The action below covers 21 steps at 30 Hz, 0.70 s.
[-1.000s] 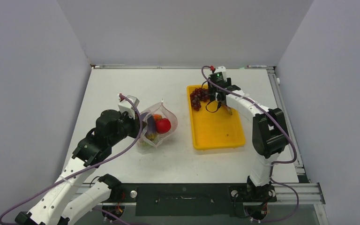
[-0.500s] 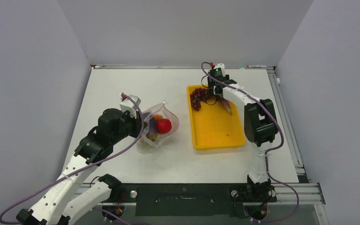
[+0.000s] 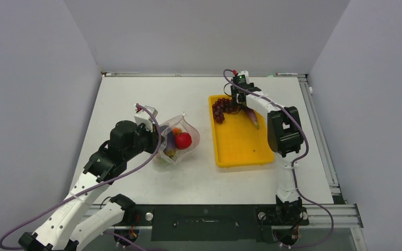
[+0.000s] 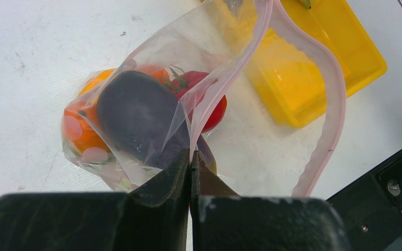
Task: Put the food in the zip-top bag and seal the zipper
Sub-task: Pick up the fake vegetable from the bin.
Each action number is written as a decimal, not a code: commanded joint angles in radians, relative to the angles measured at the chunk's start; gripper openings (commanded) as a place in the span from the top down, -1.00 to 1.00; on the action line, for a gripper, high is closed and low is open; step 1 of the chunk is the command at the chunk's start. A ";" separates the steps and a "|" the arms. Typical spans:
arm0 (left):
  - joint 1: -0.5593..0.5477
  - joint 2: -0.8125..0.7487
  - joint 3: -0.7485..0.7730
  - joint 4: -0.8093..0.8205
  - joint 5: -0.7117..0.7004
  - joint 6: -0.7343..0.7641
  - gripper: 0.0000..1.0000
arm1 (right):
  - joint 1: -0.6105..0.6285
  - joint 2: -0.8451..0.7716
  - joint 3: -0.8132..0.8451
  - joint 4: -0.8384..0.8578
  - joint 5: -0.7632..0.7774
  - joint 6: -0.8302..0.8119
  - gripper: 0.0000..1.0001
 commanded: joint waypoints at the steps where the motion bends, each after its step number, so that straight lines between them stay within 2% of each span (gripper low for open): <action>1: 0.007 -0.001 0.022 0.017 0.017 0.001 1.00 | -0.010 0.019 0.041 -0.004 0.001 -0.009 -0.09; 6: 0.007 -0.001 0.022 0.018 0.015 0.001 1.00 | -0.013 0.037 0.037 -0.008 -0.004 -0.002 -0.05; 11: 0.007 -0.001 0.022 0.017 0.014 0.001 1.00 | -0.013 0.024 0.012 0.003 -0.005 0.004 0.33; 18: 0.007 -0.002 0.022 0.016 0.011 0.001 1.00 | -0.014 -0.029 -0.038 0.007 -0.017 0.028 0.74; 21: 0.007 -0.002 0.021 0.017 0.008 0.001 1.00 | -0.012 -0.081 -0.087 0.028 -0.017 0.045 0.85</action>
